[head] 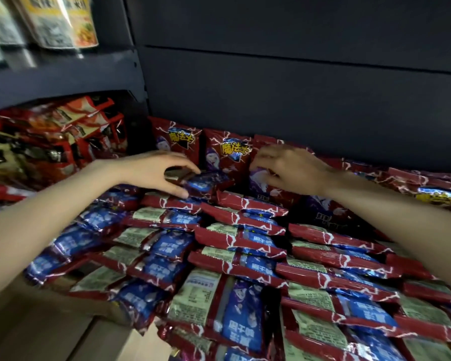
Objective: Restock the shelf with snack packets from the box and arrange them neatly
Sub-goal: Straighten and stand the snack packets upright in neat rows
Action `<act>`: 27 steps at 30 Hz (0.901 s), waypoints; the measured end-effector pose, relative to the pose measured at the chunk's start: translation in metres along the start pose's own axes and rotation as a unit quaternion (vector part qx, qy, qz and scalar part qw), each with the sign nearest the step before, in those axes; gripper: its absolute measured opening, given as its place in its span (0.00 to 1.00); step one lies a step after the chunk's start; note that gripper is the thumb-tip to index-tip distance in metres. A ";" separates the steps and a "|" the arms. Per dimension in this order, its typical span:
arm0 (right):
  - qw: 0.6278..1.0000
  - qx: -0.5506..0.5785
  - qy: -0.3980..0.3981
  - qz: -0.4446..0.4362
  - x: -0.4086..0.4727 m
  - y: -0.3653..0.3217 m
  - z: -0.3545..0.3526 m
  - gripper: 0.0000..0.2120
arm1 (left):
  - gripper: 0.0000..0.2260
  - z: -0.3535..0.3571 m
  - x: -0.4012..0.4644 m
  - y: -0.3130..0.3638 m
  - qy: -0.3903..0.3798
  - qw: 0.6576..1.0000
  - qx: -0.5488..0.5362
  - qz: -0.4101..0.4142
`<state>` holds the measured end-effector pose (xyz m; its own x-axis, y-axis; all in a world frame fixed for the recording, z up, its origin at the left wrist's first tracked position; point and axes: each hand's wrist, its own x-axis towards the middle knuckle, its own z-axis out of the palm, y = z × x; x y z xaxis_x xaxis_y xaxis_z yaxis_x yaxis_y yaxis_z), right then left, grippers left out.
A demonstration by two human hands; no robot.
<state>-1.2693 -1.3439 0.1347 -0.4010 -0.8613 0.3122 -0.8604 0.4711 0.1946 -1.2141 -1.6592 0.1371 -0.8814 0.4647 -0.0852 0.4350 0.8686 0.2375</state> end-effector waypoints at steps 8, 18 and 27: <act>0.977 0.144 -0.120 0.097 0.045 -0.022 0.018 0.35 | 0.17 -0.002 0.026 -0.009 0.074 0.997 -0.033 0.011; 0.970 0.112 -0.028 0.214 0.068 -0.022 0.024 0.23 | 0.13 0.006 0.020 0.001 0.294 0.943 0.108 0.111; 0.967 0.128 -0.011 0.221 0.069 -0.037 0.022 0.18 | 0.22 0.020 0.018 -0.014 -0.091 0.985 0.142 0.037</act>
<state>-1.2719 -1.4252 0.1285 -0.7521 -0.5914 0.2910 -0.6514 0.7342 -0.1915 -1.2329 -1.6594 0.1130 -0.8090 0.5291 -0.2559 0.5535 0.8323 -0.0289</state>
